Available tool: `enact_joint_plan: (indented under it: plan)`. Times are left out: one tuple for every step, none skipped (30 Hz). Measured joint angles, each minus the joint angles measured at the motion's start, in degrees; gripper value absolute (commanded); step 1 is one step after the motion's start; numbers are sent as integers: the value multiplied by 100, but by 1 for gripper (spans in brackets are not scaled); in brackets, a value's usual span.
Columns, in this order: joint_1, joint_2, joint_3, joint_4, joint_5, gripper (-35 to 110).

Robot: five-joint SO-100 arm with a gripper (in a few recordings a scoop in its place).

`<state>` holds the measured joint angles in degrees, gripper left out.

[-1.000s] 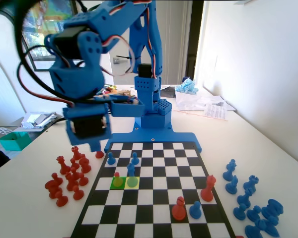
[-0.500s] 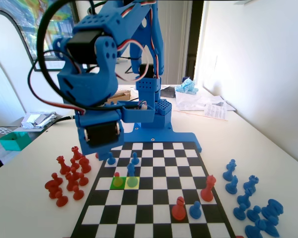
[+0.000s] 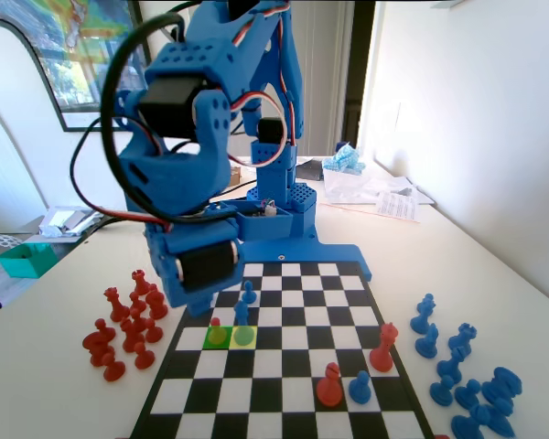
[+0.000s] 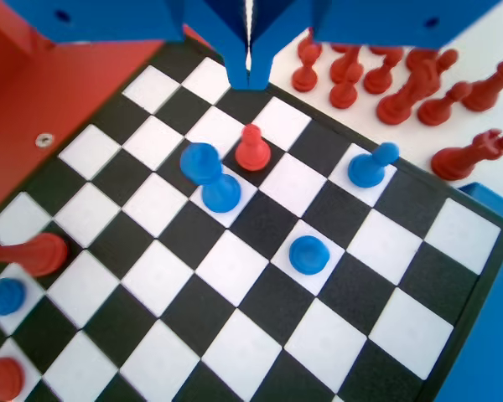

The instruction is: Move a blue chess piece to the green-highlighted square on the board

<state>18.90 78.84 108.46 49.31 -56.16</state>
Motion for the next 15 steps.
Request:
enact_joint_plan:
  plan:
    - [-18, 0, 18, 0, -35, 10]
    - [-26, -9, 18, 0, -53, 11]
    - [-26, -9, 18, -26, -97, 11]
    - [-18, -9, 18, -53, -132, 12]
    - [-35, -9, 44, -79, -149, 12]
    - [-53, -9, 79, -88, -185, 12]
    - [-70, -9, 97, -88, -220, 12]
    - [-79, -9, 105, -88, -246, 12]
    - [-97, -9, 105, -88, -281, 12]
    - [-97, -9, 141, -123, -325, 12]
    - [-97, -9, 176, -158, -334, 12]
    - [-97, -44, 185, -176, -352, 12]
    - [-97, -79, 193, -185, -360, 12]
    - [-97, -114, 202, -220, -369, 12]
    - [-88, -123, 202, -255, -369, 12]
